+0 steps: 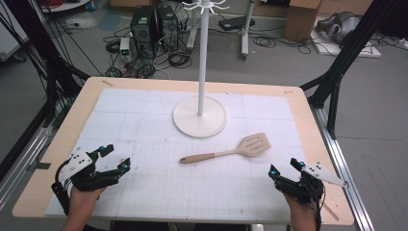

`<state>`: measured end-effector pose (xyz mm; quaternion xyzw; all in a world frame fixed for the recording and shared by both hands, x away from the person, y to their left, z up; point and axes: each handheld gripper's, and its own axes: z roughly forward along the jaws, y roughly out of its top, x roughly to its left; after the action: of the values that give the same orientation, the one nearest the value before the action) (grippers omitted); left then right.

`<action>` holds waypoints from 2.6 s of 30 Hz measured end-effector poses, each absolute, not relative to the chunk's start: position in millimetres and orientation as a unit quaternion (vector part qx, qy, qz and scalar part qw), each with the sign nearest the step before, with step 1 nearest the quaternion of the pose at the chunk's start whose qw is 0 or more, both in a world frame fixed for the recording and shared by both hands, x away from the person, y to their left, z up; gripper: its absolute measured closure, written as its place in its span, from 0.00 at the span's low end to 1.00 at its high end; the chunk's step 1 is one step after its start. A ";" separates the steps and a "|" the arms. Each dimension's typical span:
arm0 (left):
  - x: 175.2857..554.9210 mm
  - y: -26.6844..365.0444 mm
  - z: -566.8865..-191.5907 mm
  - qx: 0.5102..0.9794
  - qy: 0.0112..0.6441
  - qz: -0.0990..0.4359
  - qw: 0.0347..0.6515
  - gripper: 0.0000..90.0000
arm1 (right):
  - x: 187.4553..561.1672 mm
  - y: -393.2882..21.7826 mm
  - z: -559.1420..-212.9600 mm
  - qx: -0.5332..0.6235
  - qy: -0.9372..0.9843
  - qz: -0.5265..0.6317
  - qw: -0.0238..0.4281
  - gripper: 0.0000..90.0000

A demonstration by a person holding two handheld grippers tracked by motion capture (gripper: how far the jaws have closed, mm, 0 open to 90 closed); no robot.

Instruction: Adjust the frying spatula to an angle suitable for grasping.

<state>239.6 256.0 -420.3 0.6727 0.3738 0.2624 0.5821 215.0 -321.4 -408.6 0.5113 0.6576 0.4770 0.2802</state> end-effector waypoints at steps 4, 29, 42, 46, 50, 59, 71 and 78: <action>239.2 256.1 -420.5 0.673 0.372 0.262 0.583 0.21 | 217.0 -318.1 -407.1 0.508 0.660 0.477 0.279 0.23; 239.4 255.2 -422.9 0.679 0.370 0.253 0.581 0.32 | 320.4 -331.0 -417.6 0.524 0.722 0.362 0.271 0.99; 241.2 257.1 -424.3 0.688 0.371 0.249 0.572 0.53 | 323.6 -321.6 -422.8 0.501 0.748 0.351 0.257 0.99; 241.6 257.1 -424.5 0.691 0.371 0.246 0.570 0.54 | 319.0 -317.5 -420.8 0.493 0.755 0.352 0.250 0.99; 242.3 258.1 -425.0 0.692 0.372 0.246 0.568 0.56 | 313.5 -314.5 -419.7 0.494 0.757 0.357 0.236 0.99; 243.3 259.5 -425.5 0.692 0.376 0.245 0.565 0.57 | 292.8 -310.4 -424.6 0.499 0.750 0.377 0.216 0.99; 244.4 260.1 -426.1 0.692 0.381 0.244 0.563 0.57 | 271.8 -299.1 -426.0 0.491 0.752 0.391 0.201 0.99; 245.2 259.7 -427.0 0.697 0.382 0.242 0.557 0.59 | 261.9 -293.9 -426.6 0.483 0.758 0.394 0.191 0.99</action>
<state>245.2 259.7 -427.0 0.6969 0.3817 0.2417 0.5570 261.9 -293.9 -426.6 0.4834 0.7579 0.3942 0.1911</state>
